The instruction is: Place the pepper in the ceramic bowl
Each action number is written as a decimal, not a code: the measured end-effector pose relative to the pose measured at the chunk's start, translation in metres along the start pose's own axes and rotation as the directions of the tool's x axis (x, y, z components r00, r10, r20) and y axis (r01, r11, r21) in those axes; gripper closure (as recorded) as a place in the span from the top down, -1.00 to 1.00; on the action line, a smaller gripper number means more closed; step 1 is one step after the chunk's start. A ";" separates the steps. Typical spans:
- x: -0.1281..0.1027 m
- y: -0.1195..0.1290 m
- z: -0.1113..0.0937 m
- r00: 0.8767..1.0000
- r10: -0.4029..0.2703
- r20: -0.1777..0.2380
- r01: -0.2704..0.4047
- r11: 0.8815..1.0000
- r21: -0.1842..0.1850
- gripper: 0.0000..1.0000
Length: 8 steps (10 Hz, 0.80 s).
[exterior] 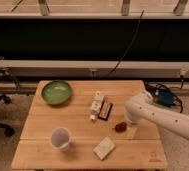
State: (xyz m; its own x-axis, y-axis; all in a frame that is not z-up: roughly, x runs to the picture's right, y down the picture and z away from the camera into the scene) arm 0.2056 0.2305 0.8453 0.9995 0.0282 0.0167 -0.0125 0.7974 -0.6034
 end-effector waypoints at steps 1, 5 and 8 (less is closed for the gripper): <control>-0.001 0.000 -0.003 1.000 -0.009 0.007 0.008 1.000 0.007 0.07; -0.007 0.003 -0.026 0.999 -0.034 0.030 0.033 0.999 0.044 -0.70; -0.010 0.005 -0.037 0.998 -0.047 0.038 0.045 0.997 0.059 -1.00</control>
State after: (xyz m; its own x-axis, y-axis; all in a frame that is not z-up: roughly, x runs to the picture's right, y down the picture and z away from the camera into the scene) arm 0.1965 0.2121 0.8130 0.9971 0.0134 0.0755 0.0308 0.8319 -0.5540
